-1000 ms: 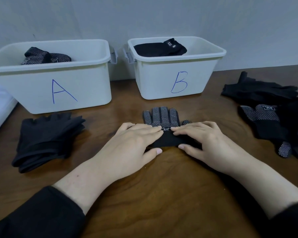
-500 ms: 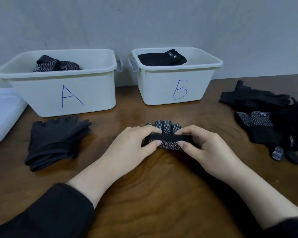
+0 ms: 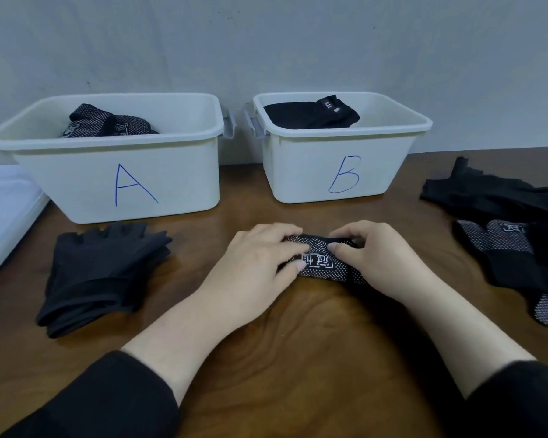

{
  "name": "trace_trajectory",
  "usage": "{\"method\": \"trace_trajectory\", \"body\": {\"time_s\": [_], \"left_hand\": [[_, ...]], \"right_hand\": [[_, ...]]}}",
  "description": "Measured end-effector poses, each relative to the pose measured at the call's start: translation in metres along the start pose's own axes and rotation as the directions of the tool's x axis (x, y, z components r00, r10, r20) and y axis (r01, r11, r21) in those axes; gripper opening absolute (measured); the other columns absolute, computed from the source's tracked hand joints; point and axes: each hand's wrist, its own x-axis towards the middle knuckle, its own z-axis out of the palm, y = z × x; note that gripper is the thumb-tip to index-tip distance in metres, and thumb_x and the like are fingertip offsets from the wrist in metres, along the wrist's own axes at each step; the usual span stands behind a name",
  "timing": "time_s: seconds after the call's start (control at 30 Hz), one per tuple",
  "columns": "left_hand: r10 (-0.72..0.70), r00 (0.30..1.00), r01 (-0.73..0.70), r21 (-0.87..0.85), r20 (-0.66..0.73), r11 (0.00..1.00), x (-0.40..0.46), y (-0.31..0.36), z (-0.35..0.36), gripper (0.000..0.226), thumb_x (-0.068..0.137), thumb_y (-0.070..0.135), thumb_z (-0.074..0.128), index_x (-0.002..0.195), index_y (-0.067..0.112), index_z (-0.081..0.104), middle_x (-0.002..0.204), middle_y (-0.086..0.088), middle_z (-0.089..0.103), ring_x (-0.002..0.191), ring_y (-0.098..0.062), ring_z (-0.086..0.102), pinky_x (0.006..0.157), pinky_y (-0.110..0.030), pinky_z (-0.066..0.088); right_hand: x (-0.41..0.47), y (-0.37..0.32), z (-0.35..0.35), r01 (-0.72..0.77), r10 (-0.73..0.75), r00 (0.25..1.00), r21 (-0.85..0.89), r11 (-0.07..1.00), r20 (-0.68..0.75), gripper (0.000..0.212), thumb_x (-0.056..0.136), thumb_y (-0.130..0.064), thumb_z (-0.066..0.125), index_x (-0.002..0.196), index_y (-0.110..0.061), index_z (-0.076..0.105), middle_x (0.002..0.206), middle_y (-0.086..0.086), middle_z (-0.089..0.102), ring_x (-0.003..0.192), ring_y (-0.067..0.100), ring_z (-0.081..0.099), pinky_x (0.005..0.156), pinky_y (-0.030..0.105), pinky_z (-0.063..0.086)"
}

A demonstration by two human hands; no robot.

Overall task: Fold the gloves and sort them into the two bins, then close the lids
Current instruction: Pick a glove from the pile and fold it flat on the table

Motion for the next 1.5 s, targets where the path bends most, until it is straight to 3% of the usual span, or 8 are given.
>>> {"method": "trace_trajectory", "body": {"time_s": [0.3, 0.67, 0.8, 0.9, 1.0, 1.1, 1.27, 1.5], "left_hand": [[-0.038, 0.998, 0.035, 0.055, 0.058, 0.998, 0.001, -0.001, 0.006, 0.037, 0.104, 0.04, 0.044, 0.14, 0.04, 0.054, 0.149, 0.021, 0.043, 0.137, -0.005, 0.033, 0.112, -0.032, 0.021], [-0.313, 0.944, 0.284, -0.227, -0.107, 0.932, 0.0, -0.011, -0.004, 0.034, 0.091, 0.045, 0.066, 0.122, 0.035, 0.056, 0.119, 0.02, 0.053, 0.109, -0.001, 0.052, 0.094, -0.021, 0.044], [-0.571, 0.804, 0.396, -0.567, -0.165, 0.722, 0.004, -0.01, -0.013, 0.026, 0.097, 0.04, 0.06, 0.122, 0.033, 0.059, 0.111, 0.018, 0.062, 0.102, 0.002, 0.059, 0.079, -0.008, 0.042], [-0.738, 0.67, 0.325, -0.863, -0.078, 0.387, 0.005, -0.006, -0.015, 0.018, 0.097, 0.041, 0.059, 0.11, 0.031, 0.066, 0.105, 0.012, 0.071, 0.1, -0.007, 0.068, 0.093, -0.027, 0.054], [-0.67, 0.715, 0.292, -0.956, 0.199, 0.028, 0.005, 0.005, -0.016, 0.029, 0.096, 0.043, 0.062, 0.115, 0.021, 0.067, 0.113, 0.0, 0.073, 0.101, -0.014, 0.072, 0.096, -0.037, 0.056], [-0.493, 0.804, 0.298, -0.943, 0.332, -0.149, 0.005, 0.019, -0.023, 0.033, 0.099, 0.034, 0.061, 0.118, 0.009, 0.068, 0.113, -0.008, 0.074, 0.106, -0.023, 0.071, 0.095, -0.043, 0.057], [-0.493, 0.81, 0.294, -0.948, 0.317, -0.126, 0.007, 0.015, -0.035, 0.024, 0.1, 0.025, 0.061, 0.117, 0.01, 0.069, 0.111, -0.009, 0.075, 0.105, -0.025, 0.071, 0.09, -0.046, 0.059], [-0.463, 0.845, 0.337, -0.939, 0.269, 0.069, 0.009, 0.008, -0.057, 0.023, 0.099, 0.03, 0.061, 0.112, 0.014, 0.071, 0.104, -0.002, 0.077, 0.1, -0.019, 0.072, 0.083, -0.036, 0.06]], "right_hand": [[0.025, -0.028, -0.027, 0.059, 0.006, 0.943, -0.186, 0.981, 0.331, 0.025, 0.09, -0.047, 0.07, 0.111, -0.034, 0.073, 0.102, -0.017, 0.071, 0.095, -0.004, 0.064, 0.08, 0.01, 0.043], [0.055, -0.06, -0.024, 0.145, 0.1, 0.791, -0.344, 0.928, 0.603, 0.021, 0.085, -0.033, 0.079, 0.104, -0.027, 0.073, 0.099, -0.009, 0.076, 0.093, 0.011, 0.071, 0.089, 0.032, 0.056], [0.045, -0.05, -0.025, 0.061, 0.027, 0.877, -0.165, 0.984, 0.48, 0.014, 0.086, -0.028, 0.078, 0.099, -0.024, 0.075, 0.094, -0.009, 0.078, 0.091, 0.012, 0.073, 0.088, 0.031, 0.054], [0.032, -0.049, -0.028, -0.052, 0.014, 0.94, 0.105, 0.993, 0.341, 0.014, 0.088, -0.021, 0.076, 0.101, -0.016, 0.075, 0.094, -0.005, 0.079, 0.091, 0.015, 0.075, 0.083, 0.027, 0.055], [0.02, -0.056, -0.026, -0.069, -0.006, 0.971, 0.305, 0.95, 0.238, 0.008, 0.09, -0.011, 0.074, 0.098, -0.01, 0.074, 0.087, -0.002, 0.079, 0.077, 0.01, 0.075, 0.067, 0.015, 0.052], [0.01, -0.067, -0.02, -0.083, -0.006, 0.972, 0.371, 0.925, 0.234, 0.011, 0.089, -0.006, 0.074, 0.1, -0.008, 0.071, 0.086, 0.002, 0.079, 0.074, 0.009, 0.074, 0.062, 0.015, 0.053], [0.001, -0.079, -0.015, -0.227, 0.049, 0.944, 0.537, 0.813, 0.325, 0.035, 0.089, -0.007, 0.072, 0.123, -0.012, 0.065, 0.112, 0.014, 0.075, 0.102, 0.032, 0.073, 0.092, 0.043, 0.058], [-0.006, -0.092, -0.026, -0.327, 0.0, 0.886, 0.623, 0.71, 0.464, 0.033, 0.094, -0.016, 0.062, 0.121, 0.002, 0.067, 0.123, 0.019, 0.071, 0.109, 0.029, 0.067, 0.103, 0.043, 0.048]]}}
